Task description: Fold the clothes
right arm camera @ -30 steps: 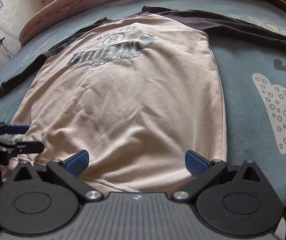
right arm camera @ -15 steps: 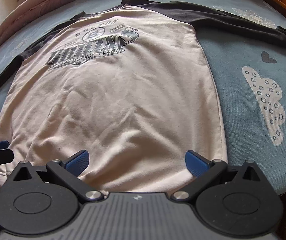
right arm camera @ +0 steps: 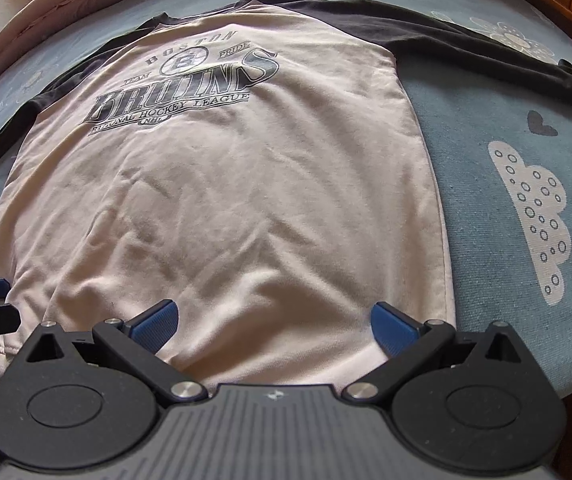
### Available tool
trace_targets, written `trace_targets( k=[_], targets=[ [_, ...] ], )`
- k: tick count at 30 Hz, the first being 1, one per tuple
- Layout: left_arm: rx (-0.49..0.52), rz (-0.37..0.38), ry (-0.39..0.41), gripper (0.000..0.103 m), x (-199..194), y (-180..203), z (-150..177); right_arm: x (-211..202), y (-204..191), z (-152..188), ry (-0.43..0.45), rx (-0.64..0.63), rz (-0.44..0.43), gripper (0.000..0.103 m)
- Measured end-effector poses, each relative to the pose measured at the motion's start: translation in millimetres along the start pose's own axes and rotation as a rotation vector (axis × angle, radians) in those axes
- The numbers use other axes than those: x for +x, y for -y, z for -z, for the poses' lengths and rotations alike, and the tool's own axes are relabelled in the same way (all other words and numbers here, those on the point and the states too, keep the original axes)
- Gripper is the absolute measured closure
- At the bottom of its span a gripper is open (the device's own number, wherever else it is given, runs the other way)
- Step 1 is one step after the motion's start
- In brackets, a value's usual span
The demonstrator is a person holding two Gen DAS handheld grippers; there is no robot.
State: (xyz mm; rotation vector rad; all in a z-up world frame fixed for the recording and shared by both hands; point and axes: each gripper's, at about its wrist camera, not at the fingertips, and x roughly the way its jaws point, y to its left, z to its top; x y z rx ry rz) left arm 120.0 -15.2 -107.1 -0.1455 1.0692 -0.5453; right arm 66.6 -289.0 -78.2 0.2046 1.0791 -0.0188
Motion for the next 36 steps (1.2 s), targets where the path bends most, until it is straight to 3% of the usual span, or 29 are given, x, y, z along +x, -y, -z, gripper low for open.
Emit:
trace_targets(
  k=[4,9,17,20,24,28,36],
  targets=[
    [-0.011,-0.007,-0.006,0.003,0.9,-0.3,-2.6,-5.2,11.7,-3.2,-0.003,0.021,-0.069,0.000],
    [-0.022,-0.014,0.000,0.003,-1.7,-0.2,0.7,-20.7,42.3,-16.7,0.062,0.126,-0.193,0.000],
    [0.002,-0.094,0.022,0.003,-9.3,8.1,-11.2,-18.7,99.4,-58.2,0.148,0.283,-0.267,0.000],
    [-0.029,-0.097,0.013,0.003,-5.6,2.7,-16.6,-20.8,89.7,-73.2,0.195,0.255,-0.345,0.000],
    [-0.073,-0.094,-0.009,0.003,2.6,-5.1,-13.2,-0.9,63.1,-80.6,0.152,0.208,-0.421,0.000],
    [-0.070,-0.084,0.001,0.003,1.6,-5.3,-10.5,22.0,55.9,-65.6,0.070,0.188,-0.346,0.000],
    [-0.054,-0.061,0.016,0.003,-1.7,-4.7,-12.2,-12.0,72.1,-41.8,0.114,0.244,-0.270,0.000]
  ],
)
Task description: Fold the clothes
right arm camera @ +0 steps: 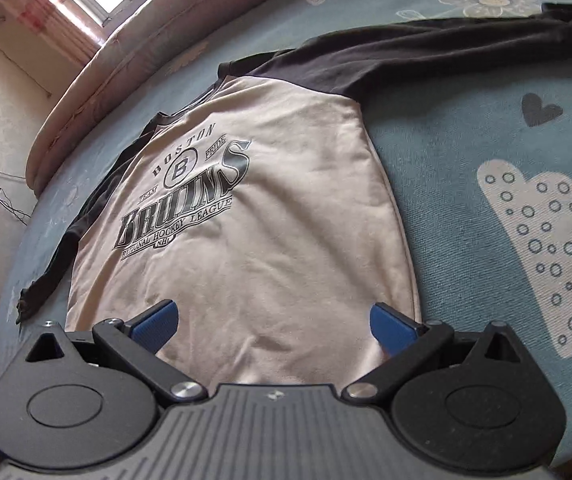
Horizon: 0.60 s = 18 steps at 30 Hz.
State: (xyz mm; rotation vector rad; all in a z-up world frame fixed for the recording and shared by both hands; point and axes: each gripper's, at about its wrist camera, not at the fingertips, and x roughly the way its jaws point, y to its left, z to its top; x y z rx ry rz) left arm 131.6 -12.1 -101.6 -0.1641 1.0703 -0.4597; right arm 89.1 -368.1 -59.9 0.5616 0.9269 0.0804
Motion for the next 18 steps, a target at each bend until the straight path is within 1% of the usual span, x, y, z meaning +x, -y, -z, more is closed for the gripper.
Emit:
trace_targets(
  k=[3,7,10,12,15,18],
  targets=[
    [0.017,0.025,0.016,0.003,-3.1,1.9,-0.3,3.5,-18.9,7.0,-0.021,-0.036,0.012,0.000],
    [0.035,0.063,0.040,0.003,-8.7,1.2,-1.3,26.0,-28.1,22.3,-0.084,-0.006,0.065,0.000],
    [0.067,0.082,0.068,0.003,-15.9,1.6,-2.8,30.1,-37.3,27.4,-0.061,-0.048,0.115,0.000],
    [0.089,0.087,0.095,0.003,-22.5,1.7,-4.6,33.7,-43.0,25.2,-0.075,-0.057,0.153,0.000],
    [0.102,0.096,0.121,0.003,-27.8,1.6,-9.8,39.9,-54.2,28.7,-0.088,-0.112,0.219,0.000],
    [0.126,0.104,0.123,0.003,-28.0,5.5,-18.4,45.3,-65.7,36.6,-0.091,-0.194,0.283,0.000]
  ],
)
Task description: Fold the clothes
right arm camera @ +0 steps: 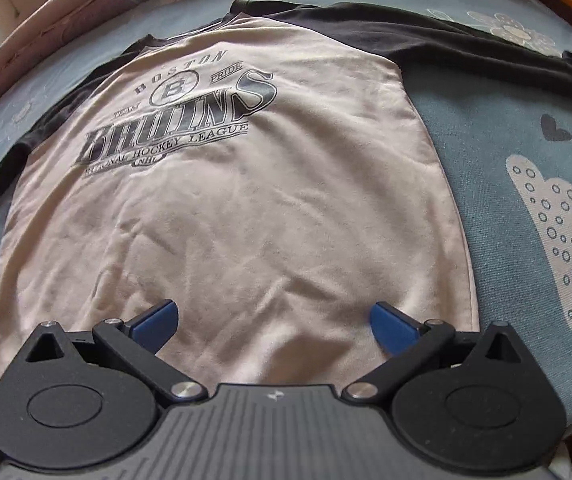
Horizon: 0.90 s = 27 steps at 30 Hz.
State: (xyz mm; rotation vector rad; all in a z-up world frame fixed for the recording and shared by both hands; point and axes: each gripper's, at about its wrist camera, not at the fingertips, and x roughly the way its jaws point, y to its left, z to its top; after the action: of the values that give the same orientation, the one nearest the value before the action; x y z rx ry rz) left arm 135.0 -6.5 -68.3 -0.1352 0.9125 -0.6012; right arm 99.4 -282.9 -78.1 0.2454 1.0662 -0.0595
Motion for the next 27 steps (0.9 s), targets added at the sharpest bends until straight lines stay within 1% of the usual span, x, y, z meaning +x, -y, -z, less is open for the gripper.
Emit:
trace_targets(
  k=[4,6,8,12,15,17,20,22,25,27],
  targets=[
    [0.041,-0.007,0.014,0.003,0.9,2.1,-15.4,0.1,-15.7,6.0,-0.021,-0.112,0.066,0.000],
    [0.046,-0.009,0.026,0.003,0.2,-2.1,-25.4,-3.5,-18.5,-1.8,-0.037,-0.122,0.033,0.000],
    [0.037,-0.022,0.038,0.003,2.5,-9.5,-37.9,-10.2,-21.6,-19.4,-0.033,-0.131,0.012,0.000],
    [0.032,-0.036,0.038,0.003,18.0,-21.7,-64.4,-21.7,-26.1,-73.5,0.034,-0.163,-0.009,0.000],
    [0.037,-0.015,0.038,0.003,34.6,-27.7,-81.4,-24.0,-25.9,-121.9,0.092,-0.165,-0.047,0.000],
    [0.035,0.001,0.036,0.003,47.0,-32.4,-92.5,-17.0,-22.4,-157.1,0.121,-0.158,-0.074,0.000],
    [0.032,0.027,0.034,0.003,64.8,-40.0,-109.2,1.1,-21.1,-209.4,0.151,-0.166,-0.087,0.000],
    [0.049,0.043,0.031,0.003,78.9,-45.7,-121.4,17.3,-22.4,-240.8,0.158,-0.167,-0.099,0.000],
    [0.059,0.042,0.014,0.003,101.8,-55.4,-137.8,49.0,-21.6,-279.2,0.153,-0.161,-0.144,0.000],
    [0.054,0.035,-0.007,0.003,112.7,-63.1,-144.8,72.9,-18.7,-296.8,0.135,-0.149,-0.171,0.000]
  ],
)
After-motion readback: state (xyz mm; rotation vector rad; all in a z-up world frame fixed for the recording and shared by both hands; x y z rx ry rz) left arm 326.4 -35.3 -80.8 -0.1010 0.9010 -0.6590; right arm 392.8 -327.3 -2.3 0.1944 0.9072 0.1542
